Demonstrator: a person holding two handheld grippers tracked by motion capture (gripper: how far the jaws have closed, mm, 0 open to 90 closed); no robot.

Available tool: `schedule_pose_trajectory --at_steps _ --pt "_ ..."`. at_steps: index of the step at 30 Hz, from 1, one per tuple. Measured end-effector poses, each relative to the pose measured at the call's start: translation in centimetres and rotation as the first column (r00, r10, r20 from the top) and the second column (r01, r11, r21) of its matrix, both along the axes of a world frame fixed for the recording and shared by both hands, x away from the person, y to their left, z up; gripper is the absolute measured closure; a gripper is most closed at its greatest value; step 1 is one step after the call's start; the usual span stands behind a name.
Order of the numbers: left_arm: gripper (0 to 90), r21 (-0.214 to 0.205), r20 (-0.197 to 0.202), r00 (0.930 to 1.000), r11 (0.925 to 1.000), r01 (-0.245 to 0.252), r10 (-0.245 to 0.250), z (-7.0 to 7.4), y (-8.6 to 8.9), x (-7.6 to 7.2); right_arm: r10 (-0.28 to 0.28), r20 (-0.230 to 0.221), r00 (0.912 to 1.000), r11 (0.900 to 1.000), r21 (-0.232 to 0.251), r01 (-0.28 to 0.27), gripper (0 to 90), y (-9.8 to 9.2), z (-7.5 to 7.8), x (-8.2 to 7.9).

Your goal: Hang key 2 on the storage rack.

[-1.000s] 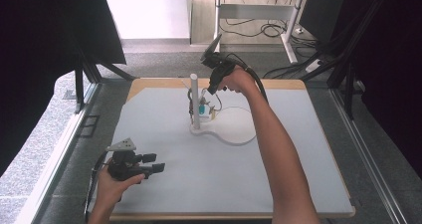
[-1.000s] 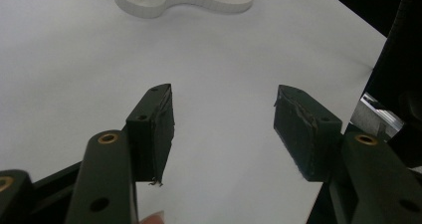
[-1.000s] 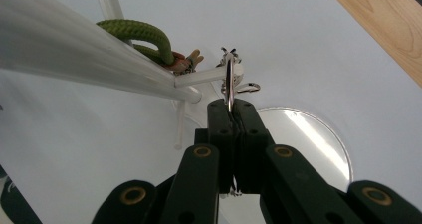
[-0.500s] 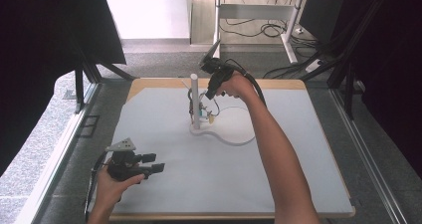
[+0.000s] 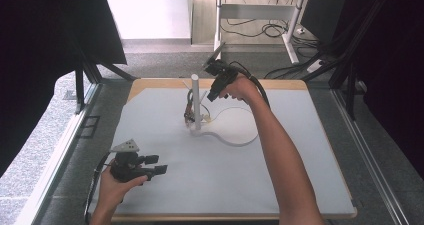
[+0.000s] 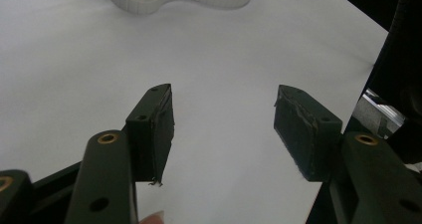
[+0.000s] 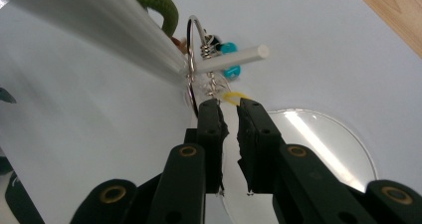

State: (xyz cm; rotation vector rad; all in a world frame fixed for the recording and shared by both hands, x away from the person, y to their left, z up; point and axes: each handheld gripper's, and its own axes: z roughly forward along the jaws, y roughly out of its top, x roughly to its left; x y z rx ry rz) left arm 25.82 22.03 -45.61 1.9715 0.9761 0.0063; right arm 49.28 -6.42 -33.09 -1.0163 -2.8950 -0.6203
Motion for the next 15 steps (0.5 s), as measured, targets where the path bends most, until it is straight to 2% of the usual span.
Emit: schedule_pose_trajectory --at_steps 4,10,15 --pt "41.4 0.002 -0.001 1.0 1.0 0.002 -0.002 -0.1 -0.2 0.1 -0.006 -0.007 1.0 1.0 -0.001 0.006 73.7 -0.8 0.1 -0.4" --pt "41.4 0.013 -0.003 1.0 0.9999 0.003 -0.003 -0.2 -0.4 0.1 0.001 0.039 0.9992 0.9998 0.022 -0.002 63.6 -2.4 -0.1 -1.3" --pt "41.4 0.022 -0.004 1.0 0.9997 0.007 -0.007 -0.2 -0.5 0.2 -0.011 0.054 0.9985 0.9993 0.036 0.01 61.1 -4.0 -0.5 -2.1"
